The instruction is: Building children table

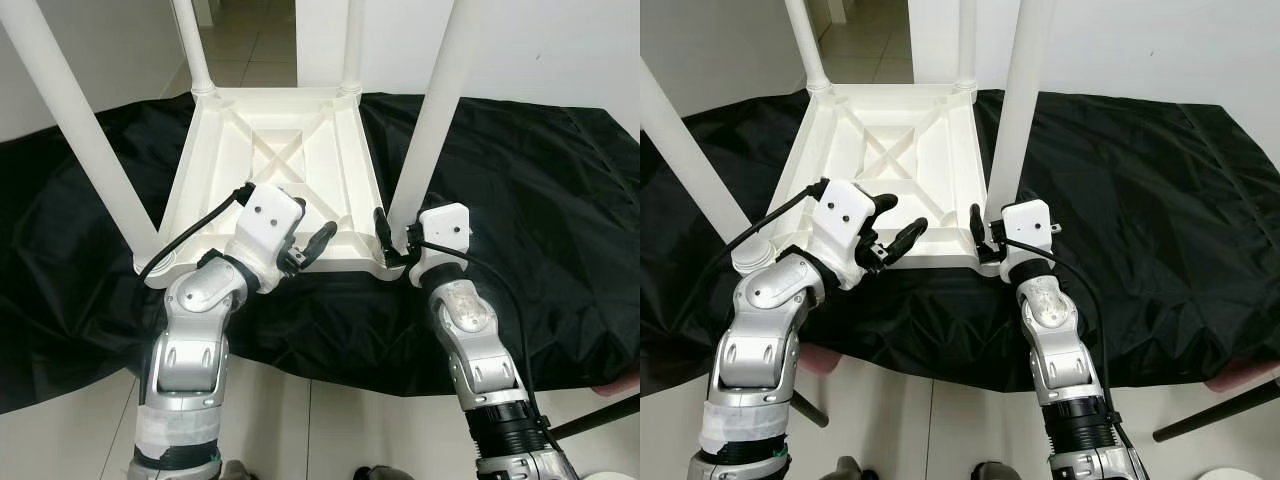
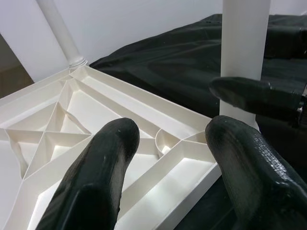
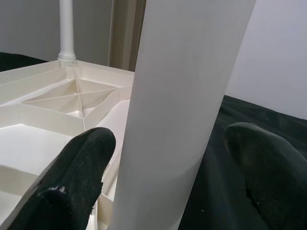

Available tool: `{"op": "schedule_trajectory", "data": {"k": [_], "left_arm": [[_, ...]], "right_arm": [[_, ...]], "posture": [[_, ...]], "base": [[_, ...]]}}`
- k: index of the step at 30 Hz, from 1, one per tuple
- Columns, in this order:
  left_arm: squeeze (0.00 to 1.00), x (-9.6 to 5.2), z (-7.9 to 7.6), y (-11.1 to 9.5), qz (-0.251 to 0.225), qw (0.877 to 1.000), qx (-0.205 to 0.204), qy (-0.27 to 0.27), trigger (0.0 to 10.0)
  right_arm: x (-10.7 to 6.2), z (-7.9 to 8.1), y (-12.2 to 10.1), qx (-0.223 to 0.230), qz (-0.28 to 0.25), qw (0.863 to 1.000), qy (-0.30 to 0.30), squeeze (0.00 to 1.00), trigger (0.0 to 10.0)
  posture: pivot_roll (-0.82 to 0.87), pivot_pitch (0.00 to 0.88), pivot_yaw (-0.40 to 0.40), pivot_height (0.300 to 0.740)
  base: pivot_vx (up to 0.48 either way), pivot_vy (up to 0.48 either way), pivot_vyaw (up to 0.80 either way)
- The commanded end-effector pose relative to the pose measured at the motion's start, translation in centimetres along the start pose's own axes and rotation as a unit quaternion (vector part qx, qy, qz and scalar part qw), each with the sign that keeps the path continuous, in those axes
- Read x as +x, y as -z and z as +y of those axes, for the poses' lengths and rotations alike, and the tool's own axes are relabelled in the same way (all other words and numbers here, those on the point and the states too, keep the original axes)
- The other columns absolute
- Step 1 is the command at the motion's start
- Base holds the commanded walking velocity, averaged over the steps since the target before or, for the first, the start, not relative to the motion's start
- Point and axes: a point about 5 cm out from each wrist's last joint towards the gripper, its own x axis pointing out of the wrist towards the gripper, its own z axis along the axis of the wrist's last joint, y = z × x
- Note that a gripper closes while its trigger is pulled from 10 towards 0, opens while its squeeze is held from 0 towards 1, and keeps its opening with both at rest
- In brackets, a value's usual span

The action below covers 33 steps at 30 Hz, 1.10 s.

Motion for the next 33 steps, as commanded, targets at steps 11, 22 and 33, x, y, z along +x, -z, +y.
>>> {"op": "schedule_trajectory", "data": {"k": [11,22,33], "left_arm": [[0.0,1.0,1.1,0.4,-0.005,0.991,0.014,-0.131,10.0],[0.0,0.6,1.5,1.0,0.003,0.992,0.022,-0.127,10.0],[0.0,0.8,0.9,1.5,0.005,0.992,0.019,-0.124,10.0]], "right_arm": [[1.4,1.1,0.4,0.0,-0.005,1.0,-0.014,0.0,10.0],[1.3,1.6,1.0,-0.006,-0.004,1.0,-0.011,0.0,10.0],[1.6,1.6,1.0,-0.018,-0.007,1.0,-0.012,0.0,10.0]], "posture": [[-0.13,0.0,0.059,0.74],[-0.12,0.0,0.106,0.74],[-0.14,0.0,0.071,0.74]], "base": [[0.0,0.0,0.0],[0.0,0.0,0.0],[0.0,0.0,0.0]]}}
